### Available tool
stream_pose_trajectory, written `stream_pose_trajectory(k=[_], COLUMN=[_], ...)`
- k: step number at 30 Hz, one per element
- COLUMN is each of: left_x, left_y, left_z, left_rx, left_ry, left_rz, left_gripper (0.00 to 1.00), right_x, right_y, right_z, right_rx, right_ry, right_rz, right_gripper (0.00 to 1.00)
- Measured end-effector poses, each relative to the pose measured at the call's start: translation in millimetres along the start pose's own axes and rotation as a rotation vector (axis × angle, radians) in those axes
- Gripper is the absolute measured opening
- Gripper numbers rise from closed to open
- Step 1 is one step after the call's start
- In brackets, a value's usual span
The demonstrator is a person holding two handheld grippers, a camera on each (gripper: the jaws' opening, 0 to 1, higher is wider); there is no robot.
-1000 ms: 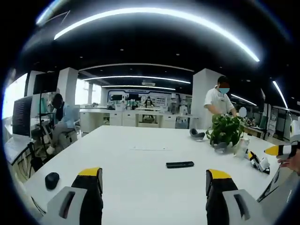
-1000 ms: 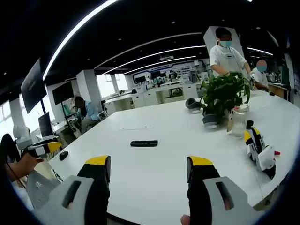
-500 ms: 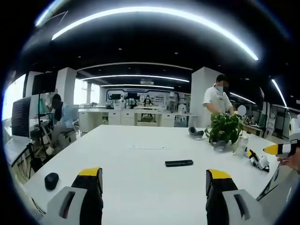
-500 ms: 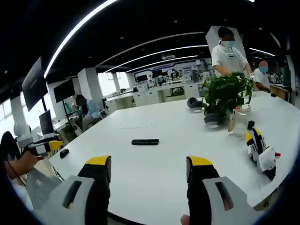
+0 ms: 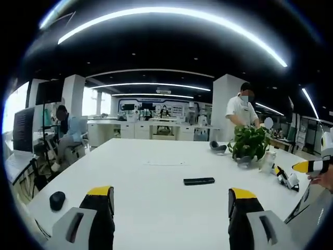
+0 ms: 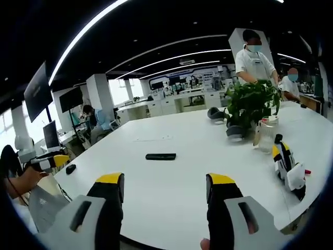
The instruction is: Press the specified remote control buttons in sequence, fully releasing each button before pressing the next.
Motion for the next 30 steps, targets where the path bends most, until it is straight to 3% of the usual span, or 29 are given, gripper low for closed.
stream_pose_trajectory(k=[30], left_x=[-6.2], left_y=[4.8], left_z=[-5.1], left_rx=[0.064], left_ry=[0.032], left_rz=[-0.021], left_gripper=[0.94], right_x=[-1.2], right_y=[-0.1], right_z=[0.1], right_rx=[0.003], right_ry=[0.008], right_rz=[0.005], right_gripper=[0.64])
Point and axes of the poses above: the point that each gripper's makers call its tool centre point, and the gripper's own axes: z roughly backward along the fingers, x roughly to its left, y roughly out of its underside, the point moved 10 cm from there along z, roughly backward along the fingers, and after that the axes turned 1 degree about -z, right-handed, at the moved point
